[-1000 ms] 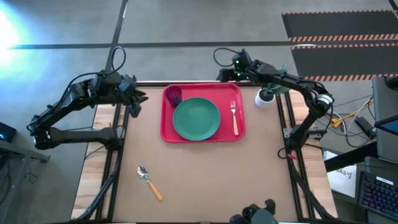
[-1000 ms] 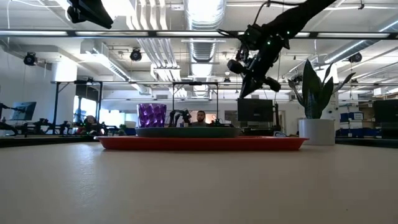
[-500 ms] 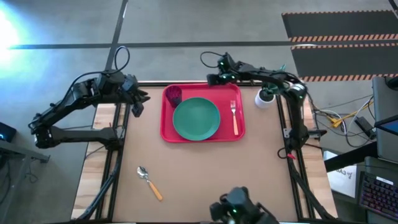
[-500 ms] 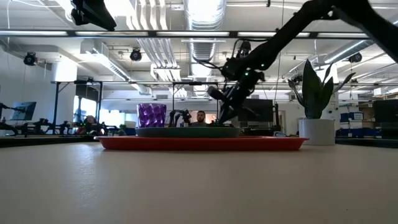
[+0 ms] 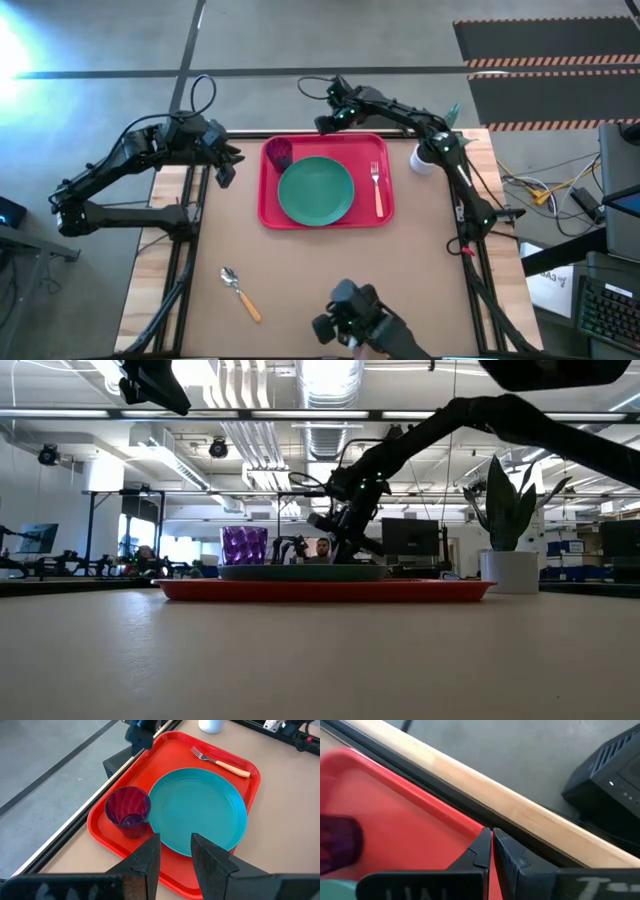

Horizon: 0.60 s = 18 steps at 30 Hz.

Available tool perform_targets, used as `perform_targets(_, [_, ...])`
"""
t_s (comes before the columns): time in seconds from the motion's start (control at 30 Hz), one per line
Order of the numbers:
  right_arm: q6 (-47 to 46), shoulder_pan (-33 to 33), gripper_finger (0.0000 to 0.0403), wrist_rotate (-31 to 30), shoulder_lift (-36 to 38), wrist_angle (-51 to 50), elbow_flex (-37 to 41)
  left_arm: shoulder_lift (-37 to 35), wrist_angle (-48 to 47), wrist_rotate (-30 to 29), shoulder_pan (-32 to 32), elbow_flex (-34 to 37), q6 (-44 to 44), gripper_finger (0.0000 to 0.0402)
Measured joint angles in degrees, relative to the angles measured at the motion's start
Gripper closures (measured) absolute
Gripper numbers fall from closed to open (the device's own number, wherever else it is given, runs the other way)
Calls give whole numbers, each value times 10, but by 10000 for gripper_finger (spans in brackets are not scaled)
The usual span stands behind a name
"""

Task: Pick and place plate/cup/fork/spoon on tray
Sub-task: Move the orange tray to the center of the table

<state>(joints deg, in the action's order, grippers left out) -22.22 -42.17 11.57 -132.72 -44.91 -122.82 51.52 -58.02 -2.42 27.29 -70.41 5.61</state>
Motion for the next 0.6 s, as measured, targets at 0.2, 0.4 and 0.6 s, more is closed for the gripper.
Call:
perform_targets(0.2, [5, 9, 395, -12, -24, -16, -25, -4, 0, 0, 0, 0, 0, 311])
perform_targets(0.4, [20, 9, 395, -20, -25, -16, -16, -4, 0, 0, 0, 0, 0, 311])
perform_targets(0.6, [25, 9, 395, -31, -25, -14, -11, -4, 0, 0, 0, 0, 0, 311])
